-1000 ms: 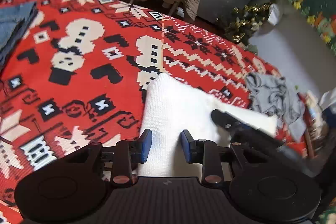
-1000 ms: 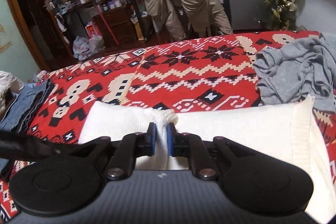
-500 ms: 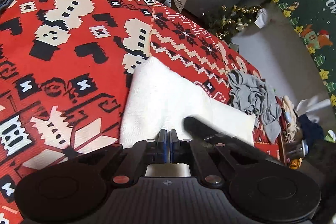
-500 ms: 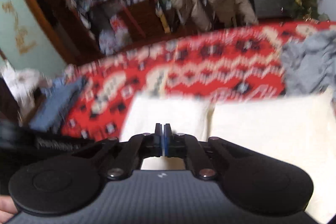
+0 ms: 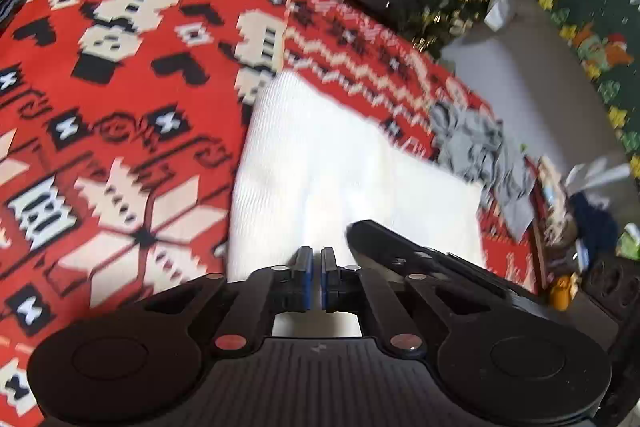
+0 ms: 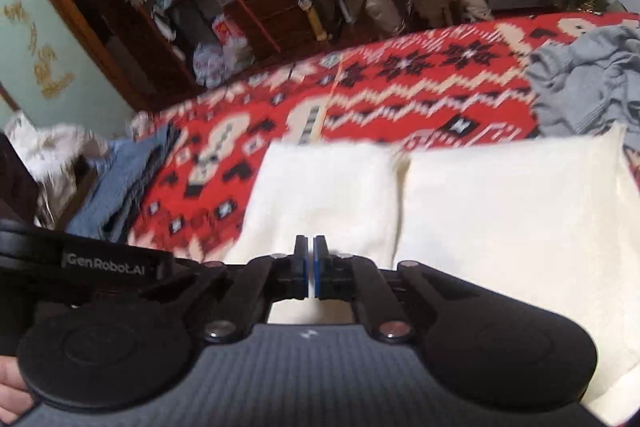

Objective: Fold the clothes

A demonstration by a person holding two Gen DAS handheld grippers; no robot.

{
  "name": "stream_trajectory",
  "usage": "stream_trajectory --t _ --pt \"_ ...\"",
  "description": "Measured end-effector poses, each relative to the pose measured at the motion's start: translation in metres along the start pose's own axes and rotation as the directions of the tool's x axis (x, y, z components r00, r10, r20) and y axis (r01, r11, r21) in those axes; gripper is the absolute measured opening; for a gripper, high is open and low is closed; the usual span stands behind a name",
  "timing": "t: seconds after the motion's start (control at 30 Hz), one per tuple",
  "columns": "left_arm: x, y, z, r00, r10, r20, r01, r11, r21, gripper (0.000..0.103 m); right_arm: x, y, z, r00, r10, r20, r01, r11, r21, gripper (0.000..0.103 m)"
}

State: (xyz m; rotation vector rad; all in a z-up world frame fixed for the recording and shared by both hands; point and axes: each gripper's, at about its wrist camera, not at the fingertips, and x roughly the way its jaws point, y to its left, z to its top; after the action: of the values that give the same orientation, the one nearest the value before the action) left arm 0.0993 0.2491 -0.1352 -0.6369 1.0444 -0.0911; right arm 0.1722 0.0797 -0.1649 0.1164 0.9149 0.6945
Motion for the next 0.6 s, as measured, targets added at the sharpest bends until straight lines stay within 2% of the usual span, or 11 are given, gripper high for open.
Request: stream_trajectory --t 0.1,0.2,0.3,0.37,0.43,0.47,0.5,0.6 --pt "-0.003 0.003 -0.007 1.000 0.013 -0.028 -0.013 1.000 0.004 0.003 0.001 0.003 -0.011 0.999 -0.048 -0.004 0.048 0.998 -0.052 0.000" --pt "-0.016 0.005 -0.016 0.999 0.014 -0.041 -0.015 1.000 -0.013 0.003 -0.013 -0.008 -0.011 0.998 -0.041 -0.048 0.043 0.999 0.021 0.000" --pt "-0.030 -0.005 -0.027 0.999 0.006 -0.033 -0.005 1.000 0.021 0.003 -0.037 -0.009 -0.017 0.999 -0.011 -0.037 0.013 0.999 0.053 0.007" --pt "-0.030 -0.014 -0.033 0.998 0.042 -0.040 -0.039 0.996 0.078 0.006 -0.044 -0.004 -0.022 0.998 0.028 -0.051 -0.025 0.998 0.059 0.008" --pt "-0.020 -0.017 -0.039 0.992 0.101 -0.080 -0.092 0.990 0.104 0.006 -0.038 0.004 -0.030 0.995 0.029 -0.096 -0.024 0.998 0.050 0.009" --pt "-0.017 -0.015 -0.041 0.990 0.109 -0.094 -0.099 0.989 0.106 0.005 -0.036 0.007 -0.035 0.994 0.017 -0.107 -0.013 0.999 0.035 0.008" --pt "-0.016 -0.014 -0.043 0.989 0.110 -0.099 -0.100 0.989 0.107 0.003 -0.035 0.008 -0.040 0.995 -0.001 -0.100 0.002 1.000 0.010 0.001" --pt "-0.019 -0.008 -0.047 0.987 0.110 -0.116 -0.099 0.990 0.097 0.003 -0.037 0.006 -0.050 0.995 -0.021 -0.096 0.021 1.000 -0.007 0.000"
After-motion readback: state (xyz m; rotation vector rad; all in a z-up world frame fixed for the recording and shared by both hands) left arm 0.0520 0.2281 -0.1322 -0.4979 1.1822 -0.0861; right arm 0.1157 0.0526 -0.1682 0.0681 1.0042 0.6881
